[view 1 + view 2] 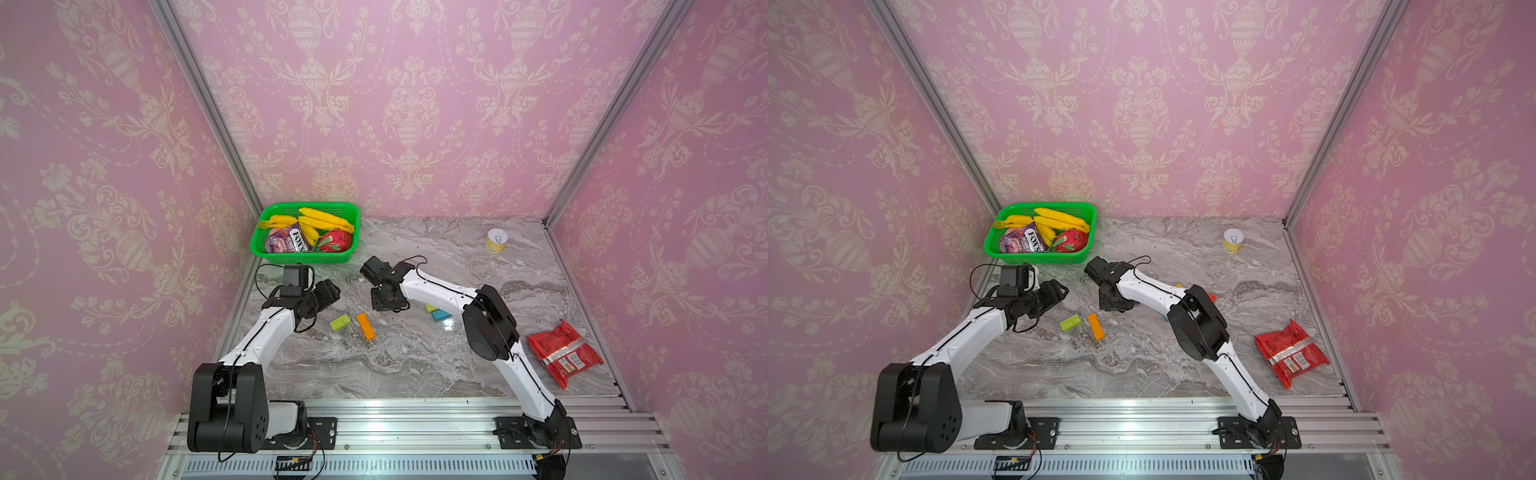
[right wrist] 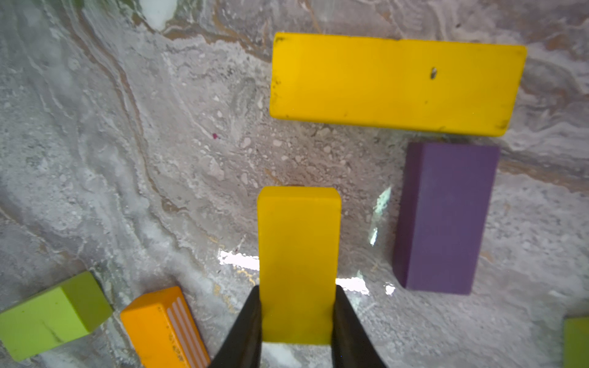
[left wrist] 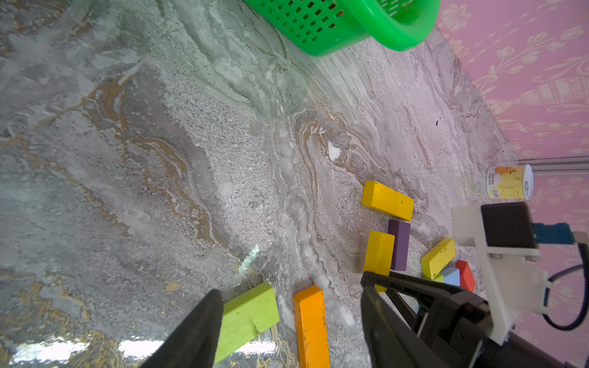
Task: Assemble the letter p with building blocks
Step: Assemble the building block at the center of the board.
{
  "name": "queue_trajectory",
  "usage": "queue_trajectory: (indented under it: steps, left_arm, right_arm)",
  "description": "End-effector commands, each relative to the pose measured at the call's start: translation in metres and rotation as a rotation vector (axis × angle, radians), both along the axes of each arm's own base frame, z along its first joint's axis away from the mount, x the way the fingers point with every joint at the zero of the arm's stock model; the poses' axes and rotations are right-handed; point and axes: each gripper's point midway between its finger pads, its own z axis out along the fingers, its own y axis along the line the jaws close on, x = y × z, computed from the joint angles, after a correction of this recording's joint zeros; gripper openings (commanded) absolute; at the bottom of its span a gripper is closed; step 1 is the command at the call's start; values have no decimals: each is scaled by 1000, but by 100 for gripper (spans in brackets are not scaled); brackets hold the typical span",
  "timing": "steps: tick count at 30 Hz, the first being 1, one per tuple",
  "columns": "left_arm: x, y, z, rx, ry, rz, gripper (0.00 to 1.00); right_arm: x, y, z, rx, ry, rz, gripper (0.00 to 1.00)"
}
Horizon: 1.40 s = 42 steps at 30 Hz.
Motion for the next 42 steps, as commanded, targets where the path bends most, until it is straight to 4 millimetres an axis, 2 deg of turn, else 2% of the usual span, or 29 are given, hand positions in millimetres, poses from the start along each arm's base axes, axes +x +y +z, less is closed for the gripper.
queue_trajectory:
  steps: [1,8,11,14,18,20,24,27,31,37,42]
  left_arm:
    - [4,-2,5,-15,-9,-17,71]
    - [4,-6,2,-26,-2,-23,70]
    - [4,-10,3,-32,-2,-30,70]
    - [6,-25,1,-48,2,-64,69]
    - [8,-50,-5,-97,17,-112,61]
    - [10,-57,-9,-116,25,-119,55]
    - [14,-72,-16,-135,35,-147,35]
    - [20,-82,-25,-150,53,-159,21]
    - [25,-92,-37,-161,73,-165,6]
    - [31,-111,-51,-166,104,-198,0]
    - [34,-118,-60,-162,124,-202,0]
  right_arm:
    - [5,2,-5,-4,5,-28,41]
    - [8,2,18,36,-50,-25,53]
    - [7,8,46,112,-110,-3,53]
    - [7,5,67,141,-154,-1,53]
    - [5,-2,77,170,-167,7,48]
    - [1,-6,72,181,-150,7,39]
    - [-8,-9,52,221,-104,8,18]
    - [-13,-9,39,246,-74,5,9]
    - [-14,-11,30,238,-58,6,9]
    - [-14,-12,13,272,-9,-4,9]
    - [-13,-15,4,272,18,-4,9]
